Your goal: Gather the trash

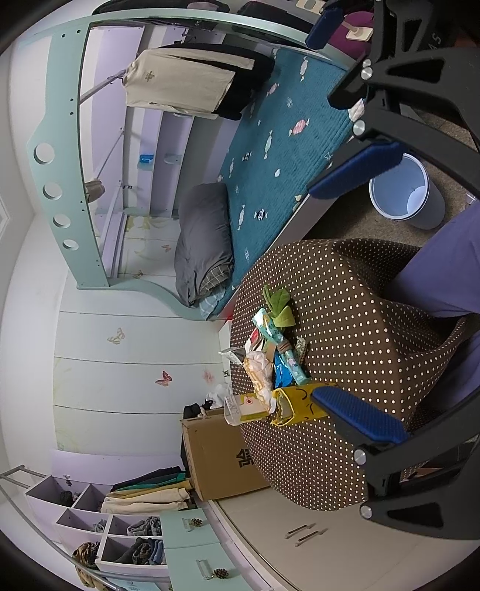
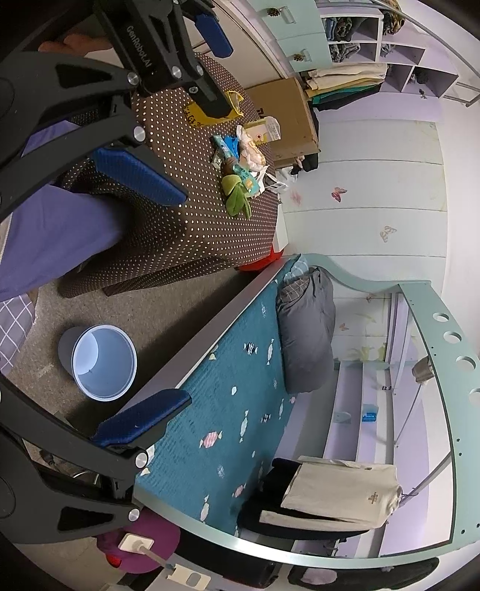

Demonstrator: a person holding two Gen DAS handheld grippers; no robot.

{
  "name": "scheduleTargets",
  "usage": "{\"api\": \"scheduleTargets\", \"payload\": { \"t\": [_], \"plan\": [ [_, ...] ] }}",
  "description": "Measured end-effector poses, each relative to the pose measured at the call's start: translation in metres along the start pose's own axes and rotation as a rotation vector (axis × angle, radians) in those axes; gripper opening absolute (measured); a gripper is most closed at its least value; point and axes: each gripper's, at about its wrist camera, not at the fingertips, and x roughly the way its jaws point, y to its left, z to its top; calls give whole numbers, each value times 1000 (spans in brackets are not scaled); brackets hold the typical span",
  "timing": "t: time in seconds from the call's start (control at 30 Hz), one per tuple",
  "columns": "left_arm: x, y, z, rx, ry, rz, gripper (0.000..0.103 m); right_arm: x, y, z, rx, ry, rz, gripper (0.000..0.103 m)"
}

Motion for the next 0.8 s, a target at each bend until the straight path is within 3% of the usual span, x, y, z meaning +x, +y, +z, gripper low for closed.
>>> {"api": "scheduleTargets", "payload": {
  "t": [0.4, 0.8],
  "plan": [
    [11, 13, 2, -29, 34, -8, 99, 19, 7, 1, 6, 52, 27, 97],
    [37, 60, -4, -116, 114, 77, 99, 61, 38, 4, -27, 146, 122, 97]
  ]
}}
